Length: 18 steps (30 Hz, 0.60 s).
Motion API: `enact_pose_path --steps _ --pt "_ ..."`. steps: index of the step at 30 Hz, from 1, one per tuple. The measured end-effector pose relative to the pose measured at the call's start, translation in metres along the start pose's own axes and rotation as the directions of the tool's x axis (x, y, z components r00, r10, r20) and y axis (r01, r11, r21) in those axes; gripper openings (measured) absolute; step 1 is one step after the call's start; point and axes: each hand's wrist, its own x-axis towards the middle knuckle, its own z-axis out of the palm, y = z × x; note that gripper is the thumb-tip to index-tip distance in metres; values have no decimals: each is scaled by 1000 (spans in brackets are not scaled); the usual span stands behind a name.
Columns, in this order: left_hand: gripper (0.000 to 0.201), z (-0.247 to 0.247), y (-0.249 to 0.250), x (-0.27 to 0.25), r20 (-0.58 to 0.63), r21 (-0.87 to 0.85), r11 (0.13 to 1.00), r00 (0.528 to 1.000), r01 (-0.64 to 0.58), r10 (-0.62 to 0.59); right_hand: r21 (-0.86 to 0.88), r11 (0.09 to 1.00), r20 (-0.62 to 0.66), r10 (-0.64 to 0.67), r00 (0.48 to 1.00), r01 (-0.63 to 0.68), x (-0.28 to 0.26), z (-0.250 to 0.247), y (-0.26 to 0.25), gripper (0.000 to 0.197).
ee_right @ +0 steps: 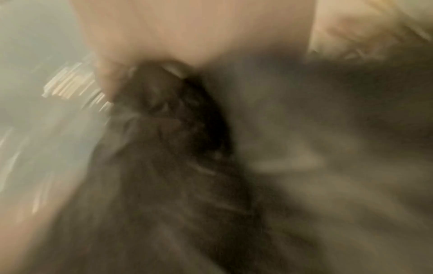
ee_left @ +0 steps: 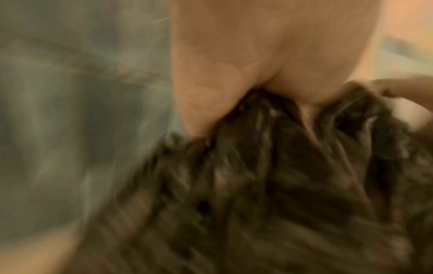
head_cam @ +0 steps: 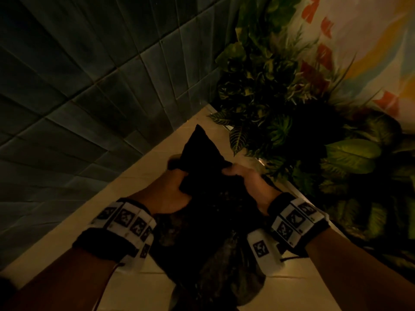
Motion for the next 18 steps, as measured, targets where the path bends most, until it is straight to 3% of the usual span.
enact_pose_path --steps 1,2,3,4,5,6,7,8,9,10,11,12,13,14,15,16,18 --pt "35 -1 0 1 -93 -35 993 989 114 -117 -72 995 22 -71 997 72 -5 0 -3 23" --pt "36 -3 -3 4 -160 -114 958 947 263 -279 -305 943 26 -131 991 133 -6 -1 -1 53" --pt "33 -5 -4 6 -209 -237 905 891 354 -403 -568 802 46 -195 980 186 -5 -5 6 84" --pt "34 -5 -3 7 -191 -376 832 845 408 -500 -736 650 60 -216 974 190 -3 -5 11 104" --pt "39 -5 -4 9 -121 -545 734 828 406 -548 -815 542 79 -250 965 207 0 -6 17 113" --pt "41 -8 -2 7 -4 -694 600 831 398 -556 -841 485 107 -286 952 240 2 -6 22 110" --pt "39 -11 1 4 79 -764 504 834 402 -546 -848 475 111 -276 955 236 5 -8 26 94" --pt "33 -13 3 -1 82 -774 497 841 391 -534 -835 504 92 -268 959 221 11 -12 28 68" --pt "23 -17 1 -1 12 -737 566 845 369 -535 -809 552 67 -258 964 204 15 -14 27 42" --pt "23 -21 -2 -1 -107 -602 722 861 341 -497 -746 644 33 -217 976 169 19 -17 27 27" --pt "48 -24 -6 -3 -245 -357 889 890 286 -385 -654 745 21 -158 987 133 22 -17 24 24" --pt "75 -25 -8 -7 -338 -87 978 918 188 -207 -606 790 18 -99 995 89 22 -14 20 26" --pt "92 -22 -6 -10 -321 105 994 947 13 22 -613 788 14 -65 998 60 20 -8 14 29" --pt "98 -16 0 -11 -216 228 962 955 -152 202 -621 781 26 -59 998 63 17 -1 5 30" --pt "100 -8 1 -9 -89 274 924 950 -265 299 -621 781 43 -57 997 71 15 4 -2 31" --pt "97 -1 4 -8 3 270 914 950 -302 313 -623 778 60 -60 996 84 14 8 -6 29" --pt "65 4 -1 -3 0 106 966 972 -235 237 -618 771 89 -126 988 154 13 12 -11 21"
